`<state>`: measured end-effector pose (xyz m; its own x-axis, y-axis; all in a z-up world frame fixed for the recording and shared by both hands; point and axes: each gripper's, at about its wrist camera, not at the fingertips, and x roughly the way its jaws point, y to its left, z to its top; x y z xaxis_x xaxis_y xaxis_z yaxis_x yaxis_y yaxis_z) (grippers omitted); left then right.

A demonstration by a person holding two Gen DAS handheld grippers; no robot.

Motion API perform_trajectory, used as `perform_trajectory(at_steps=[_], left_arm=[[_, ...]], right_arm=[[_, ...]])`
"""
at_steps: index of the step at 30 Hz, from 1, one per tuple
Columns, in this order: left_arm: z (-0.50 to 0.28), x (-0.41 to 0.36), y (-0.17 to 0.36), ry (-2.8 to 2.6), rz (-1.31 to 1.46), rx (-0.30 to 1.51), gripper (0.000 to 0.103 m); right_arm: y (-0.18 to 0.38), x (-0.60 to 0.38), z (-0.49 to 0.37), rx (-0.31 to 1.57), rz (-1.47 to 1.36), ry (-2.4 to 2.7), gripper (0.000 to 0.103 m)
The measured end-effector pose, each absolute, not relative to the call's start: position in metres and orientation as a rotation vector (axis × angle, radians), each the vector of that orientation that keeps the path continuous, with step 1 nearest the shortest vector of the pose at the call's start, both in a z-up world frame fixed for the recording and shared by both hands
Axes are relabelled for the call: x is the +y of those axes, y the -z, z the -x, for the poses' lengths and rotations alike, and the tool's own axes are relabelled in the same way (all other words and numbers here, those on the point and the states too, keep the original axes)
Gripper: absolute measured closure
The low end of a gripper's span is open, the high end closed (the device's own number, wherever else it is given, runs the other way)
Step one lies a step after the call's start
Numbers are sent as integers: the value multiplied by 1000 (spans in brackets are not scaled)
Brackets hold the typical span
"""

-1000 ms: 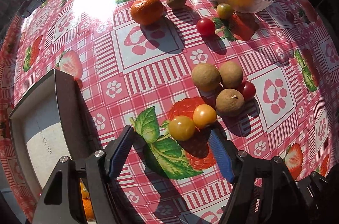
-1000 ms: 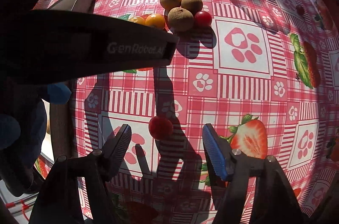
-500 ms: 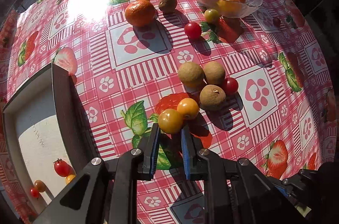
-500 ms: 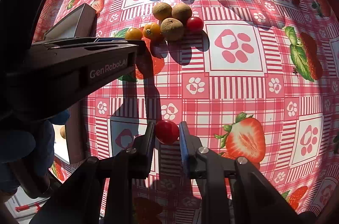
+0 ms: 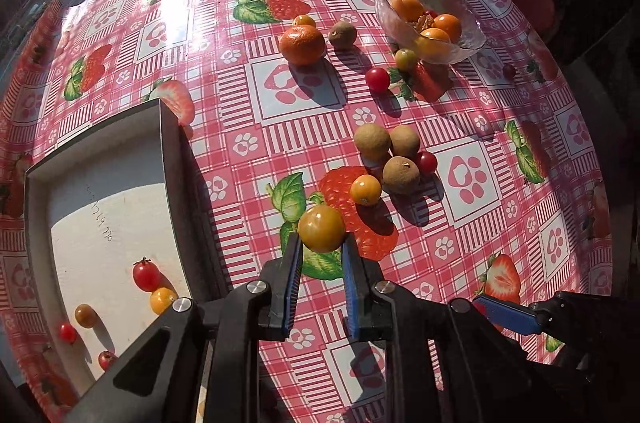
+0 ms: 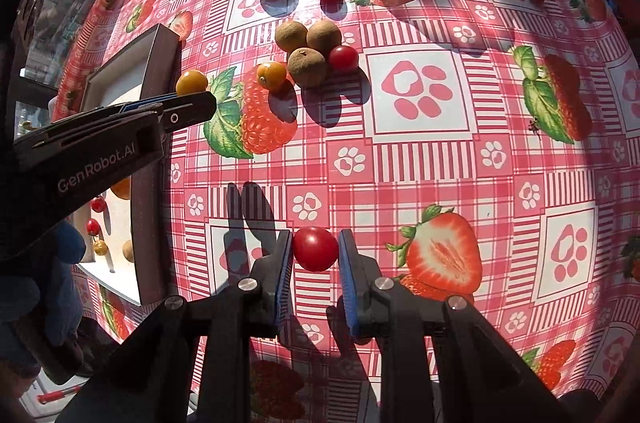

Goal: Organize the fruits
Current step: 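Drop the yellow tomato in the tray with the left tool while the right drops the red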

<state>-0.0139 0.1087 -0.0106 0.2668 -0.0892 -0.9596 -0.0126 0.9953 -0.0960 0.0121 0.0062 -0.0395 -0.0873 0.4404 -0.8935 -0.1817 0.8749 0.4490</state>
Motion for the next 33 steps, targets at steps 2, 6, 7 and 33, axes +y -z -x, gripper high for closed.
perform_trajectory(at_steps=[2, 6, 7, 33], left_arm=[[17, 115, 5, 39, 104, 1292, 83], [24, 129, -3, 15, 132, 1271, 83], [27, 133, -5, 9, 139, 1266, 83], [76, 279, 0, -253, 225, 1242, 83]], right_arm=[[36, 7, -13, 1573, -208, -526, 79], [28, 8, -13, 1562, -199, -538, 79], [26, 9, -14, 1560, -198, -540, 79], [-21, 163, -47, 1482, -99, -758, 79]])
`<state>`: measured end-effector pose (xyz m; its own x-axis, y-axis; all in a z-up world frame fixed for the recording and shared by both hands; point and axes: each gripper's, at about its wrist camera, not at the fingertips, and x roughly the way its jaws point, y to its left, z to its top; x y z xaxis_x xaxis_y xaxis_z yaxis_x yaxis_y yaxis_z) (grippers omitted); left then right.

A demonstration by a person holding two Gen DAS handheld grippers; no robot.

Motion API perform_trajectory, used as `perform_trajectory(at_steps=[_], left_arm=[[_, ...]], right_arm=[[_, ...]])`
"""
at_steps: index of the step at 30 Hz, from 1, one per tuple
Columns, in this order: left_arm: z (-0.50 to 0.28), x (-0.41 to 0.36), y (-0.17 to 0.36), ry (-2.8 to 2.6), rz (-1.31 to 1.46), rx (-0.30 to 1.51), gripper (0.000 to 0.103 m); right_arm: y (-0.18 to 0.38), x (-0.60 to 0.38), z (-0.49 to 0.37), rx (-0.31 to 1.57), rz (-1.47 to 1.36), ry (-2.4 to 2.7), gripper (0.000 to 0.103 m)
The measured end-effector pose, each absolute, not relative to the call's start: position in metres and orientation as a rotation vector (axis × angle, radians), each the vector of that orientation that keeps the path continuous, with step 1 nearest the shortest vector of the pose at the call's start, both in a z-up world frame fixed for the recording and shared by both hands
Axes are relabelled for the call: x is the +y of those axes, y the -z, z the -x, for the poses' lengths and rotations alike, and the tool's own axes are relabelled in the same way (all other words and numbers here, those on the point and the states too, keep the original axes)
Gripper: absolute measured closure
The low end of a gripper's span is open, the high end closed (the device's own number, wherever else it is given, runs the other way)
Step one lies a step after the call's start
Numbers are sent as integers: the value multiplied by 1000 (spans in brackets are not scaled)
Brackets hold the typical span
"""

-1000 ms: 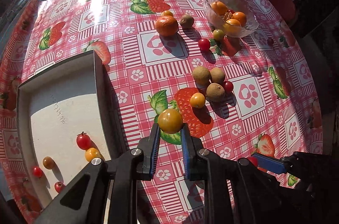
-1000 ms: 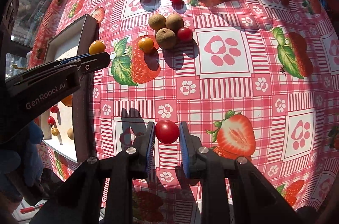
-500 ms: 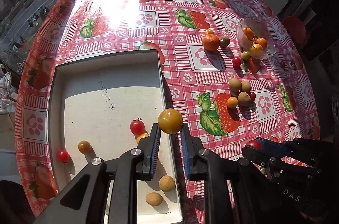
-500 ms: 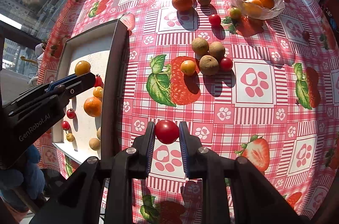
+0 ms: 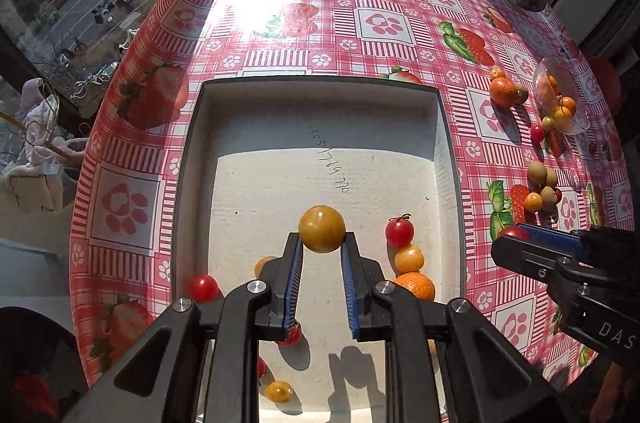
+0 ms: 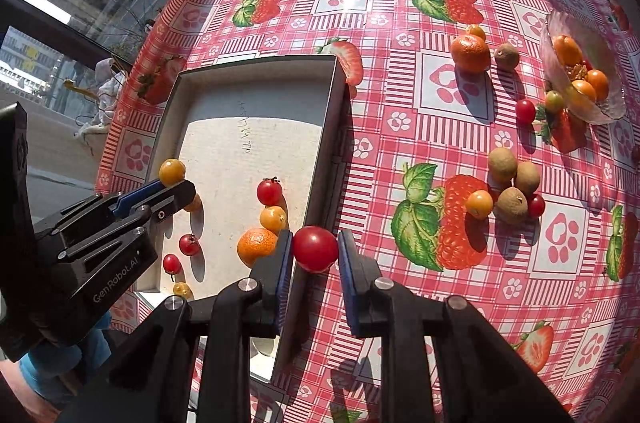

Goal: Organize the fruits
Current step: 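Drop the yellow tomato in the tray with the left tool while the right drops the red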

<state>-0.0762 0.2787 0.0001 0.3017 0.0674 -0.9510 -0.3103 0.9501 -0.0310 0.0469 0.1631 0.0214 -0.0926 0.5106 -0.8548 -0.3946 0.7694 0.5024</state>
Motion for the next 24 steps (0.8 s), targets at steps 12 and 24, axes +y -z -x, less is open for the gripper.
perform_trajectory(at_steps=[12, 24], left_arm=[[58, 309, 34, -296, 228, 1300, 82], [58, 311, 52, -308, 239, 1348, 82]], right_arm=[[0, 232, -73, 1513, -61, -786, 79], [28, 266, -75, 1555, 42, -767, 78]])
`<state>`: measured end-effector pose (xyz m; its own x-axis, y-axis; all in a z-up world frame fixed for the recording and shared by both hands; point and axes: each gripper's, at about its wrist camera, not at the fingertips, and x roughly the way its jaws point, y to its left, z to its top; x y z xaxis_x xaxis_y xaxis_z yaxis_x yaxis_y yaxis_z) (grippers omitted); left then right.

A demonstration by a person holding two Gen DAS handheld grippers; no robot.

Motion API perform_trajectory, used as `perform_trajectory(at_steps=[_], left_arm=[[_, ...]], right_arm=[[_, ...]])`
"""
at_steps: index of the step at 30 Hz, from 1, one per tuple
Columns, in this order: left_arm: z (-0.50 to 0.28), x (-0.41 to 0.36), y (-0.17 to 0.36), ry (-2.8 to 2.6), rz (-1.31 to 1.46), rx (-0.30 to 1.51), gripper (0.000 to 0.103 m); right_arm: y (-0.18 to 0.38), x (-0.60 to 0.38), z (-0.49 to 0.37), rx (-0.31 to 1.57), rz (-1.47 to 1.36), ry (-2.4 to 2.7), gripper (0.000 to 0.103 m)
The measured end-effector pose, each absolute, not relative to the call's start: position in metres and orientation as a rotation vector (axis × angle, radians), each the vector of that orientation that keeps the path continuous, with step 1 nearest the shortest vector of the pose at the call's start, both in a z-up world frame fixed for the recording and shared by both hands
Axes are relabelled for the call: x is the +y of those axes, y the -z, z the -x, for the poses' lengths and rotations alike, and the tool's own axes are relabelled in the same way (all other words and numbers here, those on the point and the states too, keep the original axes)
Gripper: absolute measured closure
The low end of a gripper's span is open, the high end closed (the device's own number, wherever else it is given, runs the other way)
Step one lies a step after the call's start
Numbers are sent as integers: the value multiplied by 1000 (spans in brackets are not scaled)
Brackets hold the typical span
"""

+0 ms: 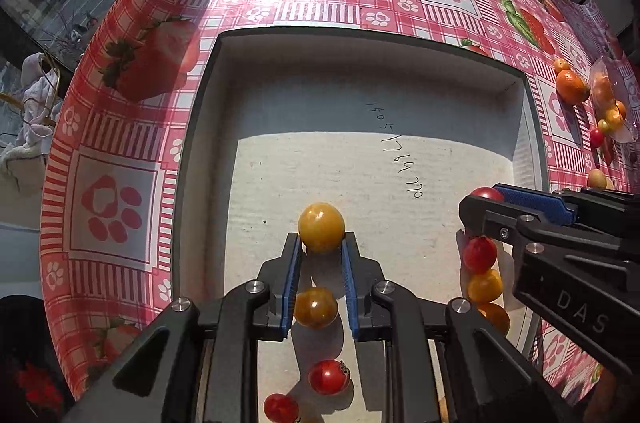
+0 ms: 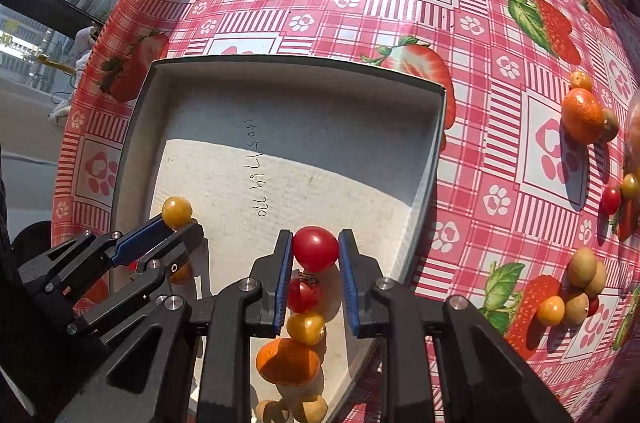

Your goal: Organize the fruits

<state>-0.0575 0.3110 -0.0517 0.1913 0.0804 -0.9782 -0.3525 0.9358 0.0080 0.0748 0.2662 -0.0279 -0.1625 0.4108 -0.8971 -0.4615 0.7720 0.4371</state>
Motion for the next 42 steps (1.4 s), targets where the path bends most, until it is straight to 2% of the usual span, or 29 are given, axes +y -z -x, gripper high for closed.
perform_trajectory(at_steps=[4, 5, 6, 7, 8, 11, 15, 18, 19, 20, 22, 27, 28, 29, 42], left_arm=[[59, 308, 53, -309, 224, 1354, 81], [58, 307, 53, -314, 221, 1357, 73], [58, 307, 53, -320, 223, 1360, 43], [59, 307, 52, -333, 223, 1349, 28], [61, 306, 48, -356, 210, 1323, 20], [62, 305, 41, -359, 201, 1319, 20], [63, 303, 38, -358, 220, 1332, 20], [71, 300, 30, -344, 232, 1327, 19], [72, 298, 28, -340, 226, 1328, 18], [73, 295, 27, -342, 216, 1329, 1], [75, 288, 23, -351, 182, 1322, 0], [77, 287, 23, -344, 217, 1338, 0], [78, 287, 21, -345, 223, 1332, 0], [79, 286, 20, -350, 224, 1332, 0], [109, 273, 13, -339, 225, 1414, 0]], right_arm=[[32, 268, -73, 1563, 55, -767, 75], [32, 269, -73, 1565, 57, -768, 69], [32, 269, -73, 1568, 53, -773, 63], [32, 269, -73, 1574, 45, -783, 57], [31, 270, -73, 1576, 39, -793, 53], [25, 272, -72, 1555, 52, -799, 46], [16, 269, -72, 1552, 33, -800, 42], [6, 259, -72, 1546, 17, -799, 28], [2, 256, -71, 1544, 13, -801, 22], [-1, 254, -70, 1542, 10, -804, 21], [-7, 250, -67, 1542, 8, -809, 20], [-16, 243, -57, 1538, 53, -782, 8], [-16, 242, -56, 1540, 58, -776, 2], [-16, 239, -54, 1545, 71, -766, 0], [-27, 230, -33, 1567, 168, -745, 0]])
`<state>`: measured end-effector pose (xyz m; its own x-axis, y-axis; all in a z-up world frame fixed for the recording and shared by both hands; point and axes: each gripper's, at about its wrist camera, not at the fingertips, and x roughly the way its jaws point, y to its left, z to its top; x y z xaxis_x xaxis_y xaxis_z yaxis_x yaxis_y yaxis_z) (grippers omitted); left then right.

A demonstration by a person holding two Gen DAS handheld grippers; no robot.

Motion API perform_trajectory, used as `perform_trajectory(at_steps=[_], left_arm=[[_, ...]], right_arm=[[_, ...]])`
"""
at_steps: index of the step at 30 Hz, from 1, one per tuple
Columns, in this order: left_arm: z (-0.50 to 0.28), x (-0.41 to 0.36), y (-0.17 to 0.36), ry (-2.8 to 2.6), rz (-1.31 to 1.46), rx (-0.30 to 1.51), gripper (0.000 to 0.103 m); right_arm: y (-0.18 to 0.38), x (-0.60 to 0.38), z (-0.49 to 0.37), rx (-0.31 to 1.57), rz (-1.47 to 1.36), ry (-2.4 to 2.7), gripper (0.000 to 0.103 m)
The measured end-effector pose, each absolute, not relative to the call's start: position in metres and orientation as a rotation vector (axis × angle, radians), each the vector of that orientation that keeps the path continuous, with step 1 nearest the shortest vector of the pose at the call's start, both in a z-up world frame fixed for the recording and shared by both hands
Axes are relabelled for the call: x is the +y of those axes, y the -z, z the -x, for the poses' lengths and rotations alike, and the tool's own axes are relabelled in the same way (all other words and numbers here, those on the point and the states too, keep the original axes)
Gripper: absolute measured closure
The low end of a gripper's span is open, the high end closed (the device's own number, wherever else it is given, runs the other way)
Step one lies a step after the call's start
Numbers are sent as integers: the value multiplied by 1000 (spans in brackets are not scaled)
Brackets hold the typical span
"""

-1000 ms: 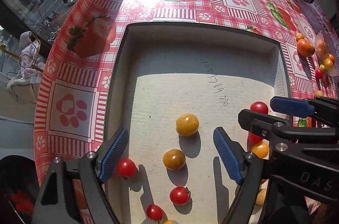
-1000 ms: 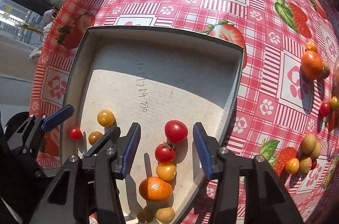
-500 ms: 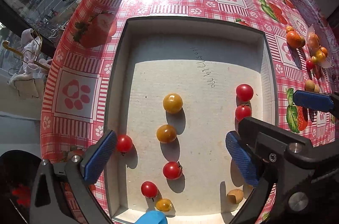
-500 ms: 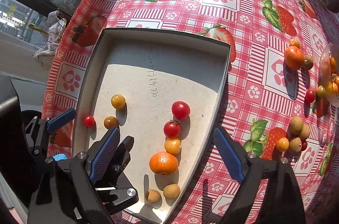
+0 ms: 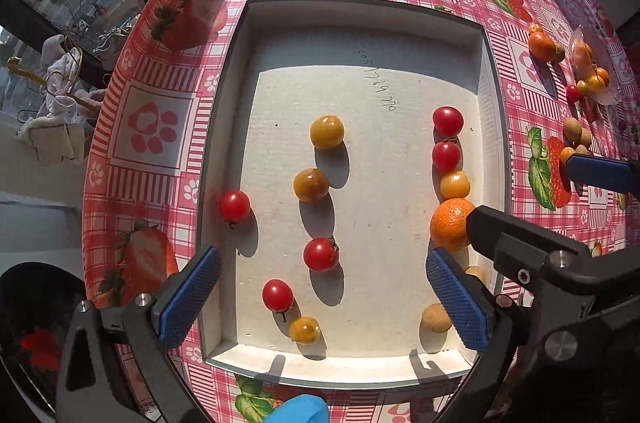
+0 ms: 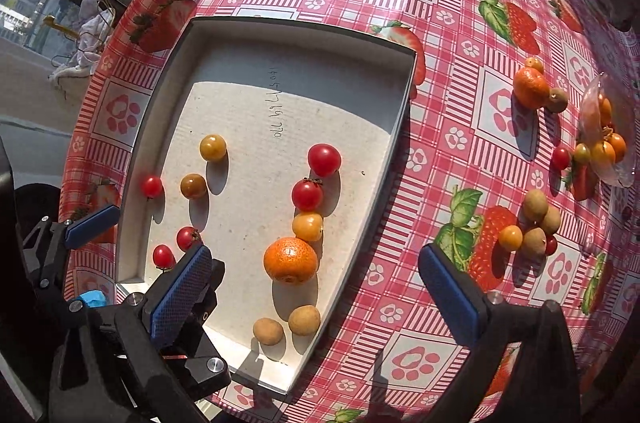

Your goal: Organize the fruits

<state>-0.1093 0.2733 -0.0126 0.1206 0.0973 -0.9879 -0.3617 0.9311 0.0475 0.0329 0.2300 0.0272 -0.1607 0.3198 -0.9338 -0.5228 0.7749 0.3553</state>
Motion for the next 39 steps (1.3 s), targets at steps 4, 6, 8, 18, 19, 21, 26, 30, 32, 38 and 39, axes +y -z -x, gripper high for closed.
perform_trajectory(at_steps=[4, 6, 8, 18, 19, 21, 26, 30, 32, 38, 39], left_arm=[[118, 271, 8, -338, 212, 1421, 0], [121, 271, 6, -338, 214, 1425, 0], [123, 271, 5, -336, 216, 1432, 0], [138, 262, -6, -319, 179, 1445, 0], [139, 261, -7, -317, 172, 1445, 0], [141, 258, -9, -314, 162, 1445, 0], [149, 256, -15, -318, 156, 1445, 0], [152, 254, -18, -313, 144, 1441, 0], [154, 252, -18, -310, 131, 1448, 0], [158, 248, -18, -311, 121, 1463, 0], [159, 247, -18, -312, 118, 1463, 0]], right_arm=[[-32, 222, -25, 1573, 190, -738, 0], [-34, 218, -22, 1574, 199, -737, 0], [-36, 216, -19, 1575, 207, -735, 0], [-48, 210, -7, 1574, 239, -739, 0], [-49, 209, -7, 1575, 239, -738, 0], [-51, 207, -4, 1576, 246, -736, 0], [-56, 199, 1, 1575, 249, -730, 0], [-58, 193, 4, 1576, 249, -724, 0], [-59, 192, 4, 1575, 242, -720, 0], [-55, 189, 5, 1586, 233, -713, 0], [-55, 189, 5, 1586, 233, -713, 0]])
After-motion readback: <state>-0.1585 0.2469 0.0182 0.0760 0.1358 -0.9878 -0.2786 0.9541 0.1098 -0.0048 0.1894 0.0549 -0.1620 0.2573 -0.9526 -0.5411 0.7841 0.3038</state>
